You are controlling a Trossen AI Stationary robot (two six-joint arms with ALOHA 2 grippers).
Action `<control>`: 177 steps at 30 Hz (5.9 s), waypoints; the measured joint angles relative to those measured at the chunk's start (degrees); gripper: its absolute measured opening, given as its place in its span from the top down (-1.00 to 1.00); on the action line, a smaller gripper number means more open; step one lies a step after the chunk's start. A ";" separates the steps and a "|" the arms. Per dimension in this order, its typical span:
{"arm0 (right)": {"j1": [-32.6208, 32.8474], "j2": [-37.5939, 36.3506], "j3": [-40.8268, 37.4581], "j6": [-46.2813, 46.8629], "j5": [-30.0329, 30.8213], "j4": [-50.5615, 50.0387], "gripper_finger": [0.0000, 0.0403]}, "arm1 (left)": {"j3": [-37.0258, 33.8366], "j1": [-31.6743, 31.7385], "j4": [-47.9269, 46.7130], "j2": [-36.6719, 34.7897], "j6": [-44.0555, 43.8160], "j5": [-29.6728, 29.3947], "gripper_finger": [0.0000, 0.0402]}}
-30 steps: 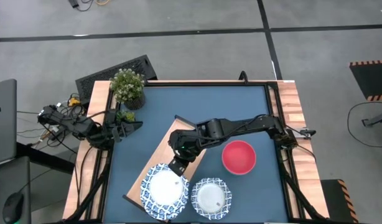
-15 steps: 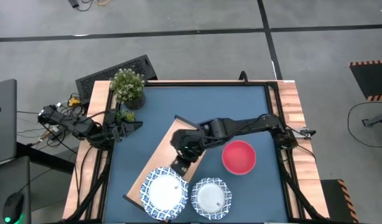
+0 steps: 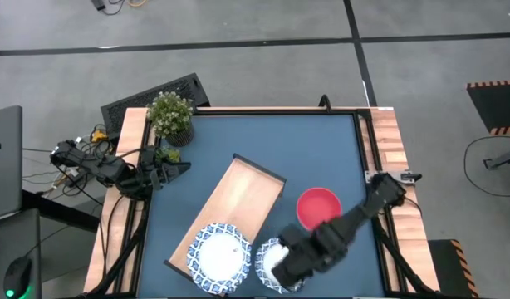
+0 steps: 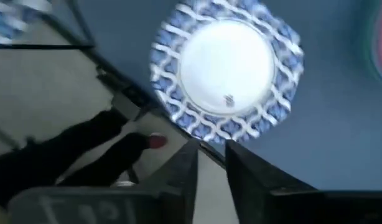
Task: Place and stack bowls onto a shelf
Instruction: Stack the white bowl on top of the other white bowl on the shelf
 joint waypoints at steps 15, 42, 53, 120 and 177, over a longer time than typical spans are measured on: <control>4.12 0.28 -21.87 28.46 -4.85 11.40 -0.17 | 0.00 0.00 -2.08 0.00 -1.01 0.00 0.40; 1.74 0.19 -37.33 29.59 -7.72 28.78 0.54 | 0.00 -0.02 -2.47 0.00 -1.07 0.08 0.40; 1.20 -0.96 -33.01 26.67 -9.00 25.14 0.87 | 0.00 -0.02 -2.49 0.00 -1.07 0.07 0.40; -16.67 -8.80 -10.49 -23.43 -8.83 37.15 0.89 | 0.00 -0.02 -2.25 0.00 -4.96 0.02 0.40; -23.52 -13.16 -9.94 -30.54 -11.14 34.66 0.09 | 0.00 -0.02 -2.40 0.00 -3.93 0.05 0.40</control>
